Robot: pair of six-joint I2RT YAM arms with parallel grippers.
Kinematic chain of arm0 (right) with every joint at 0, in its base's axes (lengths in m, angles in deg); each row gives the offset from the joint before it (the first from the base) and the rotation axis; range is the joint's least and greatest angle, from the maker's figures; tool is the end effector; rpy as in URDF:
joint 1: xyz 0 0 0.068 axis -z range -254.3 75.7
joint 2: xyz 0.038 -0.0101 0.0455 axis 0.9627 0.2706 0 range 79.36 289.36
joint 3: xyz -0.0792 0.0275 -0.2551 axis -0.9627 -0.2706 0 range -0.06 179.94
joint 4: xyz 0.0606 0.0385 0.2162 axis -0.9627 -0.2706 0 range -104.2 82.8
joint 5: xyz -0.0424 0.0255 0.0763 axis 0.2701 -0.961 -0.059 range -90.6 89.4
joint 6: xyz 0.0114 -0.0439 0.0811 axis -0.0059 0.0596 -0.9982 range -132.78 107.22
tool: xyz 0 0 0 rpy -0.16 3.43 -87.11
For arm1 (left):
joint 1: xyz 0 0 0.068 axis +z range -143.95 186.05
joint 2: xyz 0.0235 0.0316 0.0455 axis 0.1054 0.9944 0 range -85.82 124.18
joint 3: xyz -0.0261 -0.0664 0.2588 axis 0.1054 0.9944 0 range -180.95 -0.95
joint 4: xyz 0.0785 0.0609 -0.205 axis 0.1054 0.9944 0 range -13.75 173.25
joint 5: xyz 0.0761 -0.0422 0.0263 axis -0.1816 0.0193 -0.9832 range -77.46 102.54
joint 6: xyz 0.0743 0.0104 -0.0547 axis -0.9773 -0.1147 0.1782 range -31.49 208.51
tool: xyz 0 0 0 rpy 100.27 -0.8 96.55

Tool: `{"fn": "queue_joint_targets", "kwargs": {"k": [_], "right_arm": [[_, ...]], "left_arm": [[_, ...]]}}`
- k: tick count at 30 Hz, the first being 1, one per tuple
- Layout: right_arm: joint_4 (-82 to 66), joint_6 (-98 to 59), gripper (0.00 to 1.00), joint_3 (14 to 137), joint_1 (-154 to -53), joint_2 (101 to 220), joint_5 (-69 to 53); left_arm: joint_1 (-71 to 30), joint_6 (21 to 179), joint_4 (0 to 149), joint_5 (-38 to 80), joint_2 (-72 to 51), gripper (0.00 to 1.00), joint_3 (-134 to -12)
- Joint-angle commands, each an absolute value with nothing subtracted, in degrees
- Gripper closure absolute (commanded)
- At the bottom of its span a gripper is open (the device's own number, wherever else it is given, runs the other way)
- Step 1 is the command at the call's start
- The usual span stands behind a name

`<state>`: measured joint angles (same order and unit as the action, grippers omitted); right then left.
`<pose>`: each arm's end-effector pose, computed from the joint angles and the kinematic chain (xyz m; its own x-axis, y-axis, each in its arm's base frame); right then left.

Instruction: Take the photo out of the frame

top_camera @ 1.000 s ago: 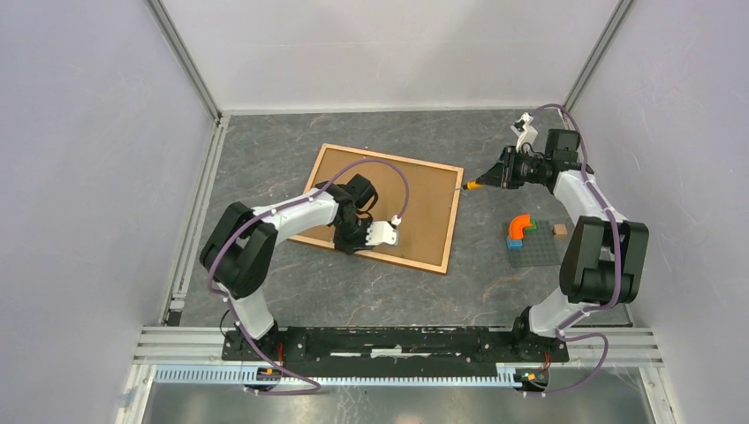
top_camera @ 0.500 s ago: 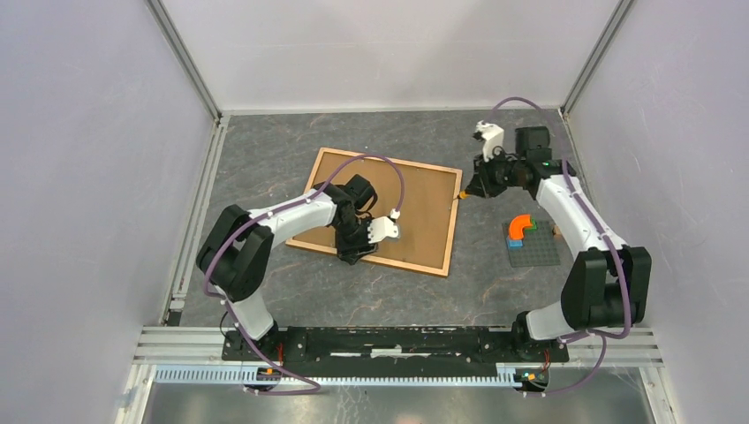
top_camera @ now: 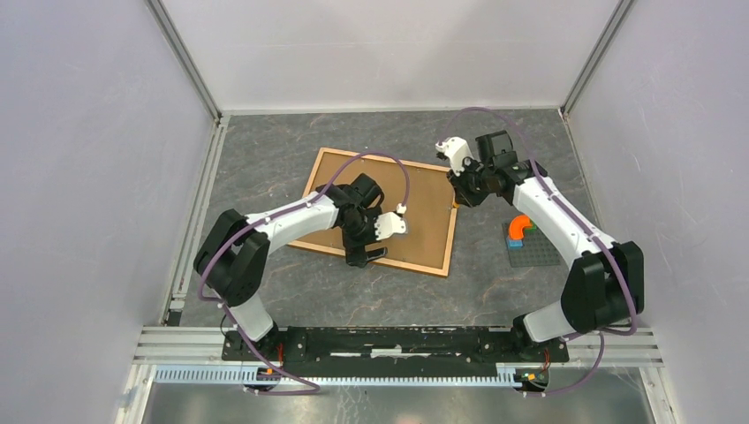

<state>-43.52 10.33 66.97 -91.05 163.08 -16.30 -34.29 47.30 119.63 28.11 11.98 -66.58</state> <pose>0.2825 0.1085 0.2456 -0.5333 -0.5552 -0.6382 -0.6988 0.7143 -0.0375 0.2160 -0.2128 0.1607 -0.1109 0.9267 -0.3590 0.9938 0.1068 -0.0313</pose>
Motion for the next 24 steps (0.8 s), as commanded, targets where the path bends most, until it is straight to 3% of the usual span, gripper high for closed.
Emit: {"fn": "queue_joint_targets", "kwargs": {"k": [1,3,24], "right_arm": [[-43.99,12.79,1.0,70.24,-92.19,164.53,-12.03],[-43.94,12.92,1.0,70.25,-92.45,165.1,-12.02],[-40.27,9.56,1.0,69.38,-92.58,168.85,-13.32]], "left_arm": [[-36.19,50.3,115.72,26.75,11.77,0.05,-67.14],[-36.78,50.62,115.11,26.22,12.29,0.0,-67.12],[-41.32,49.23,107.85,25.19,13.33,0.0,-65.35]]}}
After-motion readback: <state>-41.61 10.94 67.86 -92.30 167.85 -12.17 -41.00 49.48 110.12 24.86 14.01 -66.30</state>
